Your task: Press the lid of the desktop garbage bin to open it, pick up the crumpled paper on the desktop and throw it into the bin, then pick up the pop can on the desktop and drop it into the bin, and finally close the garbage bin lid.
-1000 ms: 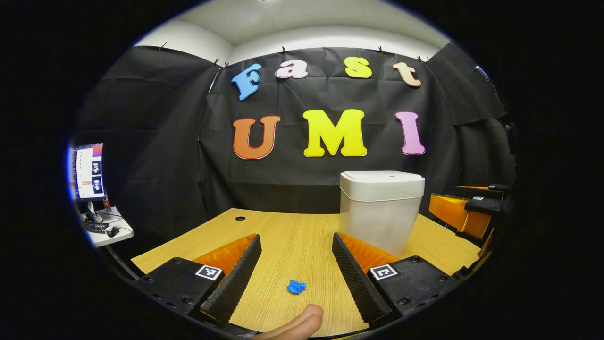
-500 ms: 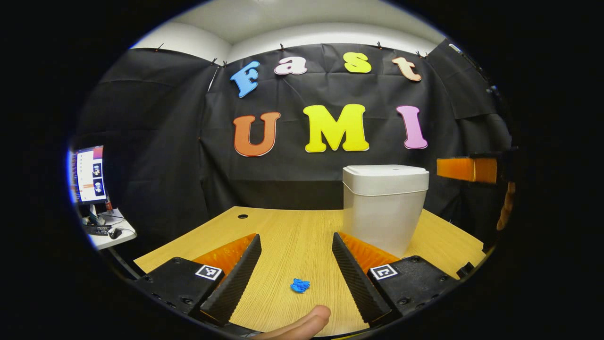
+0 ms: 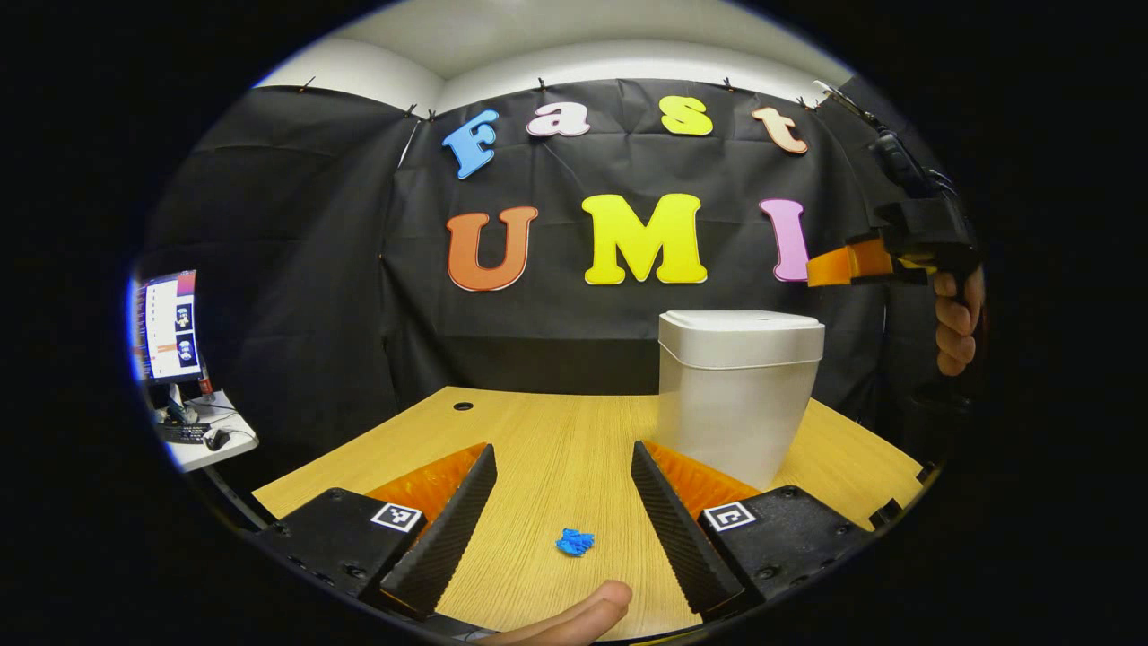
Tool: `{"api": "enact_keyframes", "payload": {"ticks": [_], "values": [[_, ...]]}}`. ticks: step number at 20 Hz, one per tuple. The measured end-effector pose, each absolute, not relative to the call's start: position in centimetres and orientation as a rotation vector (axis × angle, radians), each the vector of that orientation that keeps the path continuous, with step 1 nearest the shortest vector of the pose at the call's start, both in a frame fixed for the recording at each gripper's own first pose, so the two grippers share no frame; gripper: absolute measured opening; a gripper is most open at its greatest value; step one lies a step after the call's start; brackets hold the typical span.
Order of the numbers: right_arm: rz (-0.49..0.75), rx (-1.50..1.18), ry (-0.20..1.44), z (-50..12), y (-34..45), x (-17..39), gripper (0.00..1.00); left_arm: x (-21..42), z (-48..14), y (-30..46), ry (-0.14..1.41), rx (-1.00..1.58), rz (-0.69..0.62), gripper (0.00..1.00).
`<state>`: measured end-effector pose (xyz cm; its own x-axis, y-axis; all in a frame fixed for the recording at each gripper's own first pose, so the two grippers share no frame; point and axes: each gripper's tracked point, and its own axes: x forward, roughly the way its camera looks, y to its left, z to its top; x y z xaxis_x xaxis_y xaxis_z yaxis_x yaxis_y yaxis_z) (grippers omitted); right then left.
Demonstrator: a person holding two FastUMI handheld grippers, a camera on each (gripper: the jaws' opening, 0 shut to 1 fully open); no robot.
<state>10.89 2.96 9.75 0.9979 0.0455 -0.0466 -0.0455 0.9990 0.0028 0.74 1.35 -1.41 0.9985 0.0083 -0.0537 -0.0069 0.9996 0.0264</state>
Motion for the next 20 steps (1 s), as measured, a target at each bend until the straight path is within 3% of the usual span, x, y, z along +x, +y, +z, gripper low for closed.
{"api": "enact_keyframes", "payload": {"ticks": [8,20], "values": [[0.065,-0.007,0.225,4.7,4.6,16.1,0.0,1.1,-1.6,3.4,0.056,0.019,0.044,0.98],[0.029,-0.017,0.217,5.9,3.9,15.8,0.0,1.4,-1.6,4.3,0.07,-0.025,0.046,0.98]]}}
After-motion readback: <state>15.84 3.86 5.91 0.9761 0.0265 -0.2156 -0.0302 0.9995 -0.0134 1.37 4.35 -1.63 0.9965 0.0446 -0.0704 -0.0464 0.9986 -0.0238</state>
